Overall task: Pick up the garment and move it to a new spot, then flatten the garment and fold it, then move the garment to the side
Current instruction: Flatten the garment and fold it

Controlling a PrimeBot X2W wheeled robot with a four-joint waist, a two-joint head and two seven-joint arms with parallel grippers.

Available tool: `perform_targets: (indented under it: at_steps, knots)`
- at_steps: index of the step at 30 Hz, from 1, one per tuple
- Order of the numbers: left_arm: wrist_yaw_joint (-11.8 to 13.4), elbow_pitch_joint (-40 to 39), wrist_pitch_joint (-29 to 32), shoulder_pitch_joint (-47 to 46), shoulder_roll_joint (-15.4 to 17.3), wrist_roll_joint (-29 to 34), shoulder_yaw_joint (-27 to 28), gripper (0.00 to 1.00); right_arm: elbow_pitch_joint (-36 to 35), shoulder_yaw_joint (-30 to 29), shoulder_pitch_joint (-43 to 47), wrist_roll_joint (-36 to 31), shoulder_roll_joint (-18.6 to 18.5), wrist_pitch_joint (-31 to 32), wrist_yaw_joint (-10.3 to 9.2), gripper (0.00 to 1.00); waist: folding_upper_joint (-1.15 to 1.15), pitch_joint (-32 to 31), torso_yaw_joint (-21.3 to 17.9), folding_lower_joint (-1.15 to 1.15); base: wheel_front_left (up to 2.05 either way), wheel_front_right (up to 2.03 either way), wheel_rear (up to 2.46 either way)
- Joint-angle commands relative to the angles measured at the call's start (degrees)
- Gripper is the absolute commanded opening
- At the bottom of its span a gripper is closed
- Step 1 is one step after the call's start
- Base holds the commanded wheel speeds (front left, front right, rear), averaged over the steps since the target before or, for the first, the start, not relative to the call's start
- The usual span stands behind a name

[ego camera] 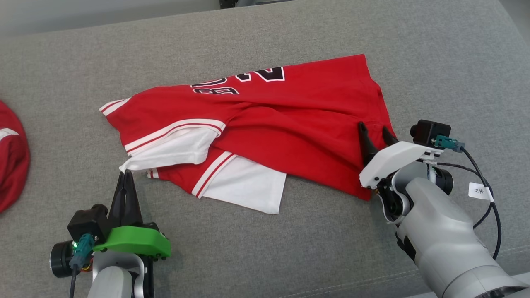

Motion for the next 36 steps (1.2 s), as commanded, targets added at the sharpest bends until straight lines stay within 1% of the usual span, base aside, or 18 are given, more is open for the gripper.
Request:
perform_targets:
  at_steps: [1,2,3,4,5,11,14,17,21,24,27,30,31,33,36]
  knots:
    - [-0.4,0.2,-0.1,-0.5,0.0,0.9,0.3,0.00,0.3,0.4,-0.7,0.6,-0.2,-0.4,-0.02,0.61,0.00,0.0,-0.1,0.00,0.00,0.00,0.00]
    - [-0.4,0.2,-0.1,-0.5,0.0,0.9,0.4,0.00,0.5,0.7,-0.9,1.0,-0.2,-0.5,-0.02,0.45,0.00,-0.1,-0.1,0.00,0.00,0.00,0.00]
    - [-0.4,0.4,-0.1,-0.4,0.0,0.9,0.6,0.00,0.7,1.1,-1.1,1.4,-0.2,-0.6,-0.02,0.35,0.00,-0.1,-0.2,0.00,0.00,0.00,0.00]
    - [-0.4,0.5,-0.1,-0.3,0.0,1.0,0.7,0.00,0.9,1.3,-1.2,2.0,-0.2,-0.6,-0.02,0.02,0.00,-0.2,-0.3,0.00,0.00,0.00,0.00]
    - [-0.4,0.5,-0.1,-0.2,0.0,1.1,0.9,0.00,0.8,1.6,-1.4,2.4,-0.2,-0.6,-0.02,0.00,0.00,-0.3,-0.3,0.00,0.00,0.00,0.00]
    - [-0.8,1.2,-0.1,0.4,-0.1,0.9,1.8,0.00,-0.1,3.3,-1.5,4.9,-0.9,-0.9,-0.02,0.00,0.00,-1.6,-0.9,0.00,0.00,0.00,0.00]
    - [-1.3,0.2,-0.1,0.4,-0.2,-0.4,3.3,0.00,-1.7,4.0,-1.3,6.0,-1.8,-0.9,-0.02,0.00,0.00,-3.0,-1.1,0.00,0.00,0.00,0.00]
    - [-2.5,-1.4,-0.1,-1.0,-0.2,-2.1,5.3,0.00,-4.5,4.8,-1.3,8.0,-2.9,-1.0,-0.02,0.00,0.00,-4.7,-1.3,0.00,0.00,0.00,0.00]
    - [-4.9,-2.8,0.6,-5.3,1.5,-4.5,6.9,0.00,-10.5,6.6,-1.8,12.9,-5.6,1.2,-0.02,0.00,0.00,-7.4,-1.5,0.00,0.00,0.00,0.00]
    - [-6.3,-4.8,3.2,-9.9,3.0,-7.3,8.1,0.00,-16.0,7.4,-2.5,17.5,-8.7,4.5,-0.02,0.00,0.00,-9.4,-1.8,0.00,0.00,0.00,0.00]
    - [-7.0,-7.1,6.9,-15.0,4.5,-9.7,9.0,0.00,-21.7,8.2,-3.3,21.6,-12.3,8.3,-0.02,0.00,0.00,-11.1,-2.0,0.00,0.00,0.00,0.00]
    - [-7.2,-9.1,10.9,-20.2,5.8,-11.9,9.7,0.00,-28.1,9.5,-4.2,25.0,-16.9,12.5,-0.02,0.00,0.00,-12.5,-2.1,0.00,0.00,0.00,0.00]
    - [-7.2,-9.1,10.9,-20.2,5.8,-11.9,9.7,0.00,-28.1,9.5,-4.2,25.0,-16.9,12.5,-0.02,0.00,0.00,-12.5,-2.1,0.00,0.00,0.00,0.00]
    - [-7.1,-10.1,13.5,-23.8,6.5,-13.5,10.1,0.00,-31.3,9.3,-4.9,26.9,-20.1,14.4,-0.03,0.00,0.00,-13.2,-2.2,0.00,0.00,0.00,0.00]
    - [-6.9,-10.9,17.1,-29.0,7.6,-14.7,10.0,0.00,-35.0,8.2,-6.5,29.5,-24.0,16.7,-0.04,0.00,0.00,-14.3,-2.4,0.00,0.00,0.00,0.00]
